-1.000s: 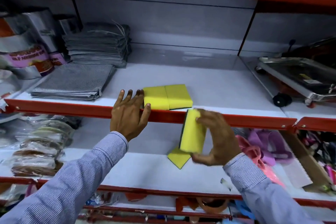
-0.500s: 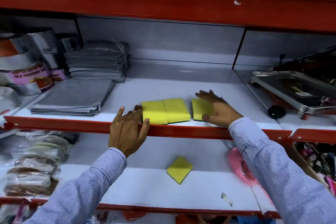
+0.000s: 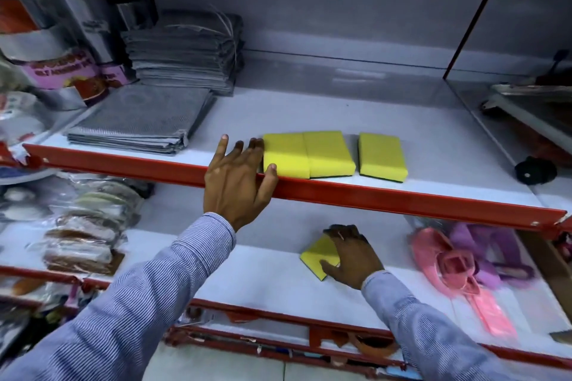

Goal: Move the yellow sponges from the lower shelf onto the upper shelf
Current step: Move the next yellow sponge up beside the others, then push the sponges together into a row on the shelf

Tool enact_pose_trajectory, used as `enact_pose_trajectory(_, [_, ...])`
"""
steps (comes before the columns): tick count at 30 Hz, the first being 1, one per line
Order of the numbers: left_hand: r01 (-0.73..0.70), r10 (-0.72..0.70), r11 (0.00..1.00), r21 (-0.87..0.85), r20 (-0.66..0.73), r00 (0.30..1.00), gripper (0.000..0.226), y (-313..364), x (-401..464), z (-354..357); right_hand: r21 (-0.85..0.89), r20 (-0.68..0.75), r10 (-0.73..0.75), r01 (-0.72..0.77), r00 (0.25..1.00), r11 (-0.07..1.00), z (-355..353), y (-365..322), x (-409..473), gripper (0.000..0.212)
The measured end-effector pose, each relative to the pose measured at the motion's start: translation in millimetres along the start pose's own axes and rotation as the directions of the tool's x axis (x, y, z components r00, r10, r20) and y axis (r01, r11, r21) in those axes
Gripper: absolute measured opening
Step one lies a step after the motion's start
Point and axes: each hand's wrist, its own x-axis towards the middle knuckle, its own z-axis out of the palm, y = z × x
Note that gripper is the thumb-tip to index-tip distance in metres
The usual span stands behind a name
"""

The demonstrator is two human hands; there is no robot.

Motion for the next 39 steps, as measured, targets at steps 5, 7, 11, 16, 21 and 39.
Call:
enact_pose_trajectory(5, [0.005,-0.005,1.0,0.005,0.01,1.0,0.065,-0.2,1.9,2.6,0.008,0.245,0.281,-0.292,0.928,0.957,49.1,-9.7,27.1,0.117])
enact_pose_trajectory(7, [0.003,-0.003,1.0,-0.002,0.008,1.0,0.065,-0.4,1.6,2.3,-0.009,0.183,0.261,-0.264,0.948,0.965,44.0,-12.3,27.8,0.115])
enact_pose_trajectory(11, [0.007,-0.007,1.0,-0.006,0.03,1.0,0.066,-0.9,0.3,0.5,0.02,0.001,-0.028,0.028,1.0,0.999,-6.2,-17.4,6.1,0.1])
enact_pose_trajectory(16, [0.001,0.0,1.0,-0.016,0.035,0.999,0.065,-1.3,-2.7,-0.6,-0.03,-0.386,-0.468,0.496,0.795,0.868,-91.3,-31.2,-47.7,0.082])
enact_pose_trajectory(21, [-0.012,0.013,1.0,-0.019,0.016,1.0,0.063,-1.0,-3.9,-2.7,-0.001,-0.705,-0.416,0.585,0.574,0.811,-174.6,-34.6,-80.6,0.076])
enact_pose_trajectory(39, [-0.227,0.367,0.892,-0.39,0.335,0.868,0.051,140.0,89.1,-12.3,0.136,-0.058,0.246,-0.236,0.968,0.962,-269.9,85.7,-32.8,0.051])
